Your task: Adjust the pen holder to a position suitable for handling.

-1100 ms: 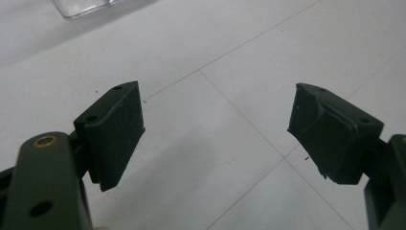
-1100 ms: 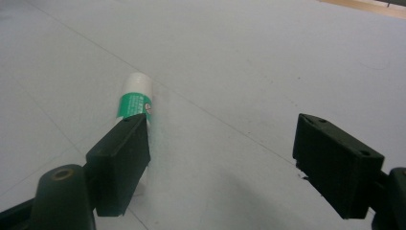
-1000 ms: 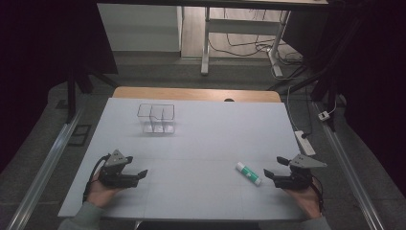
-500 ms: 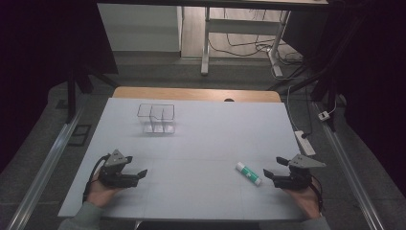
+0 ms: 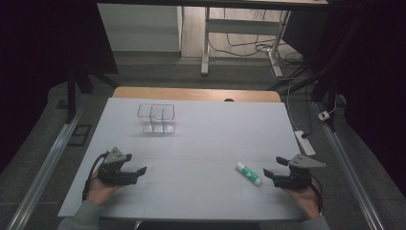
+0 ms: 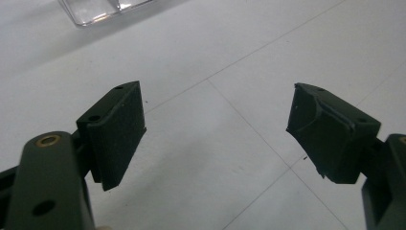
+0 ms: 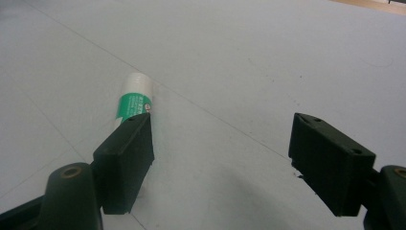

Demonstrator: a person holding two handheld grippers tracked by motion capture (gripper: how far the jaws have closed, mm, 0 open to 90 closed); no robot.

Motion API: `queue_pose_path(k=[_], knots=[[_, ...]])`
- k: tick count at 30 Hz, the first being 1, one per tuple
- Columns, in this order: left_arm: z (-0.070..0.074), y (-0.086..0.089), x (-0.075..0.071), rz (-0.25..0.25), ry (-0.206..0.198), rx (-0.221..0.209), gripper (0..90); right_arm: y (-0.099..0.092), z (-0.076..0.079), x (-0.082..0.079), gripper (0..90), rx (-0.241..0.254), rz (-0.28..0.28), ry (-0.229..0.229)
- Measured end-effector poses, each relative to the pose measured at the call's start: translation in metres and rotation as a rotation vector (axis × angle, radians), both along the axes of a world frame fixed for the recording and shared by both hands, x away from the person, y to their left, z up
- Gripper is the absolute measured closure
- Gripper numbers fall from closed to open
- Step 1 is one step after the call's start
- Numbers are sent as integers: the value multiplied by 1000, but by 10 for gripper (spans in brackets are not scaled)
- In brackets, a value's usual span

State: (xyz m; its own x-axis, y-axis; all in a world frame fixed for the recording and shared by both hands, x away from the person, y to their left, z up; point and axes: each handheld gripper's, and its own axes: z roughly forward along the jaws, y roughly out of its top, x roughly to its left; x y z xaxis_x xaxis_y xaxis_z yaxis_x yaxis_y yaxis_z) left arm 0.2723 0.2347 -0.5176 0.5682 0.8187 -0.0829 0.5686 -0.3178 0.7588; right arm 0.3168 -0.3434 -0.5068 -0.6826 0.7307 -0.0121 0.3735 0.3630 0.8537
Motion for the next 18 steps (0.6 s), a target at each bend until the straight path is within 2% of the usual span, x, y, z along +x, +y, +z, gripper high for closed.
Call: queue_pose_path(k=[5, 18], knots=[[4, 0, 2, 12, -11, 7, 204, 0, 0, 0, 239, 3, -1, -4], [11, 5, 22, 41, -11, 0, 219, 0, 0, 0, 241, -1, -10, -8]])
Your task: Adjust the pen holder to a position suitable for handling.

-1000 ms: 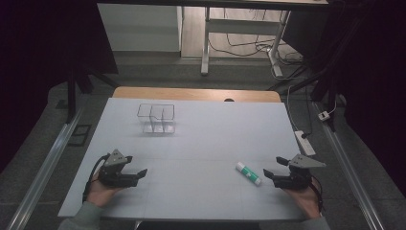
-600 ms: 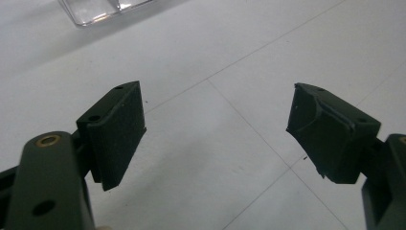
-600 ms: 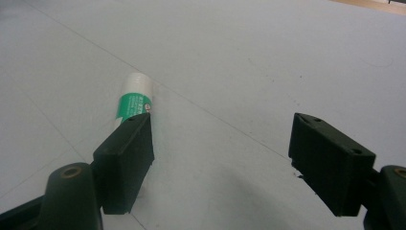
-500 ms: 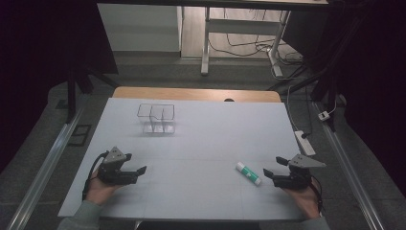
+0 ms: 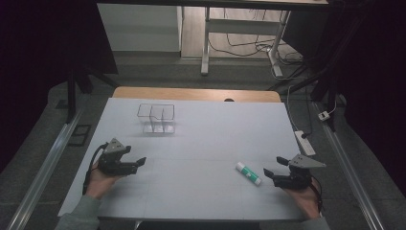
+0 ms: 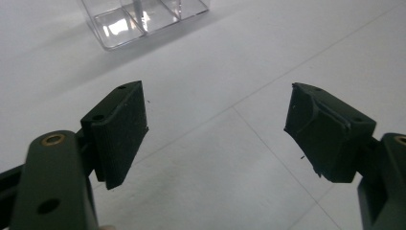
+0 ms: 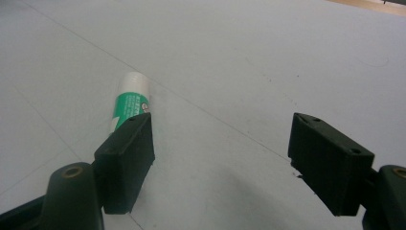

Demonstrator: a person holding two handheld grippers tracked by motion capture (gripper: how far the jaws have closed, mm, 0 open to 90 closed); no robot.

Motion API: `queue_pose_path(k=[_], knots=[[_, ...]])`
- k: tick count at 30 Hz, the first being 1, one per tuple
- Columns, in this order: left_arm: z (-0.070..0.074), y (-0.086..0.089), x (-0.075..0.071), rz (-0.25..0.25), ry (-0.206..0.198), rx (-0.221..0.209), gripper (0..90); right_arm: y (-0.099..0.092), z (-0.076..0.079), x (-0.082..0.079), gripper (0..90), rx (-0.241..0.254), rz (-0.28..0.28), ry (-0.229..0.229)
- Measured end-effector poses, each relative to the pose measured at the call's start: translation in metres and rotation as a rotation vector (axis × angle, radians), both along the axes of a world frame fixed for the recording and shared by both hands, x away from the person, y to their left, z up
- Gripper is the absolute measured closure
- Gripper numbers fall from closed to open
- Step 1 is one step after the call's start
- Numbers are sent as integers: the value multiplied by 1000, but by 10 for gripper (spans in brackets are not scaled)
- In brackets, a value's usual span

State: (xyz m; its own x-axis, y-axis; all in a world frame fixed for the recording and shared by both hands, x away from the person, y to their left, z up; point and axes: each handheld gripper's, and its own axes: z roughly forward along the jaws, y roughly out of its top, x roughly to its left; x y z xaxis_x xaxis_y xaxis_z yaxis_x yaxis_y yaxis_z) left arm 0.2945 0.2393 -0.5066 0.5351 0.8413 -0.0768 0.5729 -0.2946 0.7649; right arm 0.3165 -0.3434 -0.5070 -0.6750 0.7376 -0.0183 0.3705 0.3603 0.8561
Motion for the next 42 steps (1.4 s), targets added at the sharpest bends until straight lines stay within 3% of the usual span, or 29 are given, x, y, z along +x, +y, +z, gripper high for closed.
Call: queue_pose_path(k=[14, 31, 42], knots=[[1, 6, 21, 37, 1, 25, 239, 0, -1, 0, 242, -14, -7, 3], [-3, 26, 52, 119, 20, 8, 287, 0, -1, 1, 243, -21, -14, 1], [0, 28, 68, 134, 18, 25, 334, -1, -1, 1, 244, -14, -18, 0]])
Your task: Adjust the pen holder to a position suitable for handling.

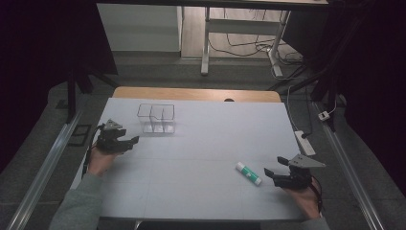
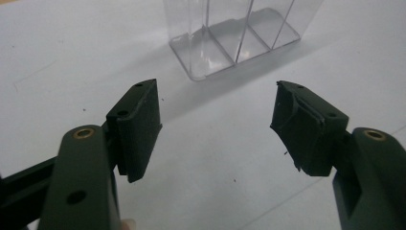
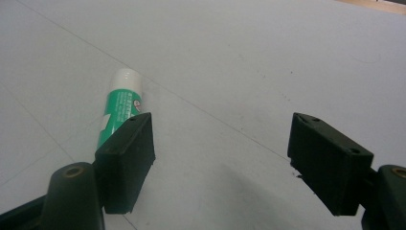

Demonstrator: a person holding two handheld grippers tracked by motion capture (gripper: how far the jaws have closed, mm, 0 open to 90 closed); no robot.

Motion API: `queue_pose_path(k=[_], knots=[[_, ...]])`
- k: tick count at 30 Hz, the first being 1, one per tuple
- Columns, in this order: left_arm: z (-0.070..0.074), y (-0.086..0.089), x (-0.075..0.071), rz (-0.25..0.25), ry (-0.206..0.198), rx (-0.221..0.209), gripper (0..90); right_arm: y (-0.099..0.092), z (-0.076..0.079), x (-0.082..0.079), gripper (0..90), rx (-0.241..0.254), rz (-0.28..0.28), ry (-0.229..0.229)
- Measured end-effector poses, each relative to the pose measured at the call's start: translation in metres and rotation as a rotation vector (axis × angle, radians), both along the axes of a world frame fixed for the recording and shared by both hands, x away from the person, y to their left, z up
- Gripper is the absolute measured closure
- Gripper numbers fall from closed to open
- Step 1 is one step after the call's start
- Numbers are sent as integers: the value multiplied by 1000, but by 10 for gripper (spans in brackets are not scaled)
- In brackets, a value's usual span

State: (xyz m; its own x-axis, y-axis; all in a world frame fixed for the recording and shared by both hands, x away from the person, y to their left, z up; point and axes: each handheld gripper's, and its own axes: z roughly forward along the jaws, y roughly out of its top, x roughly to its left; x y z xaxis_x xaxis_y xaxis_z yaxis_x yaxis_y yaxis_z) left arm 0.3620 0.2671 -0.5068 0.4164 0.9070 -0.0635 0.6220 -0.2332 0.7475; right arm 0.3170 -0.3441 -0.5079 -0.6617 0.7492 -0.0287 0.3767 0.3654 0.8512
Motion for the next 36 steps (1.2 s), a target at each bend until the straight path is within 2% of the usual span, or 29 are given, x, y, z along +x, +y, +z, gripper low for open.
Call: queue_pose_path(k=[8, 13, 15, 18, 20, 21, 24, 25, 26, 30, 36], knots=[[18, 0, 19, 3, -11, 41, 372, 0, 0, 0, 245, 2, 3, -3], [25, 1, 29, 9, -19, 41, 402, 0, 0, 0, 245, 0, 4, -1], [25, 1, 33, 13, -20, 40, 446, 0, 0, 0, 245, 1, 3, 0], [23, 2, 38, 15, -10, 47, 474, 0, 0, 0, 245, 2, 3, -1], [21, 3, 41, 12, -1, 52, 549, 0, 0, 0, 246, 0, 3, 1], [20, 4, 43, 7, 7, 50, 549, 0, 0, 0, 246, 0, 3, 1], [15, 7, 47, -1, 29, 48, 657, 0, 0, 0, 246, 1, 2, 1], [14, 8, 48, -1, 35, 46, 732, 0, 1, -1, 246, 3, 2, 0], [12, 9, 50, -2, 40, 43, 732, 0, 1, -1, 246, 3, 2, 0], [7, 12, 58, -1, 74, 46, 868, 0, 0, 0, 248, 4, 2, 6], [2, 14, 69, 3, 94, 36, 888, -1, 0, 0, 249, 3, -1, 3]])
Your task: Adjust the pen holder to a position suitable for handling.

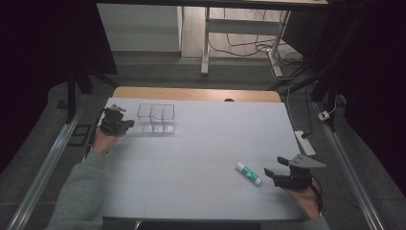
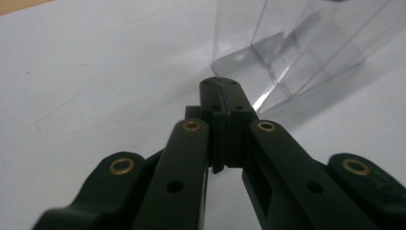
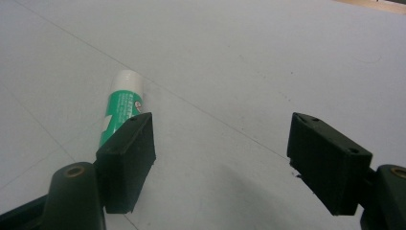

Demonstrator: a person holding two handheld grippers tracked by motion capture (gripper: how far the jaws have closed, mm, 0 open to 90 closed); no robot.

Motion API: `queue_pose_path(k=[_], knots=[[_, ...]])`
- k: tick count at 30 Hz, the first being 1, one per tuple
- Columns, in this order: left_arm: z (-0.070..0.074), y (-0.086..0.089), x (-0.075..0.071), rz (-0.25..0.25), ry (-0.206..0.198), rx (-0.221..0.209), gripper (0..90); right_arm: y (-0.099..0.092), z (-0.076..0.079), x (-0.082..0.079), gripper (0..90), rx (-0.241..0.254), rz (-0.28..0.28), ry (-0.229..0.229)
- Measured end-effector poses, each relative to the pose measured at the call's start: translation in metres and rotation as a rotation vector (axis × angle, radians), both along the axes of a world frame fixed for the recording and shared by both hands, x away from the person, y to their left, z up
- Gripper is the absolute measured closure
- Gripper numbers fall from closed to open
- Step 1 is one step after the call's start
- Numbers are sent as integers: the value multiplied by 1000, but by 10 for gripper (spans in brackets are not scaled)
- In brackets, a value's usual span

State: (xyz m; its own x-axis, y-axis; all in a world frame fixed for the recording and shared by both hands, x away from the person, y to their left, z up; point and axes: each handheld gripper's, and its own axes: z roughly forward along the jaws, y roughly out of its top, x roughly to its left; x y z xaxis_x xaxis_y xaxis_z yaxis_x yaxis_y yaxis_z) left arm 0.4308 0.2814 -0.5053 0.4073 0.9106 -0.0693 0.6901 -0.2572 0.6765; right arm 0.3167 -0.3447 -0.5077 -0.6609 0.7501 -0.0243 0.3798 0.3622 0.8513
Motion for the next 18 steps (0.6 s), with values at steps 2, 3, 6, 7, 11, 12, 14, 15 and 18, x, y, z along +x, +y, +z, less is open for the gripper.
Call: queue_pose_path(k=[2, 3, 6, 7, 11, 12, 14, 15, 18], knots=[[-1, 2, 4, 6, 4, -19, 888, 0, 0, 0, 249, -1, 1, 1], [-1, 3, 5, 9, 5, -27, 888, 0, 0, 0, 249, 0, 3, 2], [0, 6, 9, 9, 0, -47, 888, 0, 0, 0, 249, 1, 5, 1], [0, 7, 10, 7, -4, -55, 888, 0, 0, 0, 249, 1, 4, 2], [0, 11, 15, 7, -3, -61, 888, 0, 0, 0, 250, 0, 3, 4], [0, 12, 16, 9, -2, -65, 888, 0, 0, 0, 249, 0, 3, 4], [-2, 12, 18, 2, 2, -73, 888, 0, 0, 0, 249, 0, 3, 4], [-2, 12, 19, 2, 3, -72, 888, 0, 0, 0, 250, 2, 5, 4], [-4, 9, 21, -19, 12, -65, 888, 1, -1, 0, 250, 2, 4, 3]])
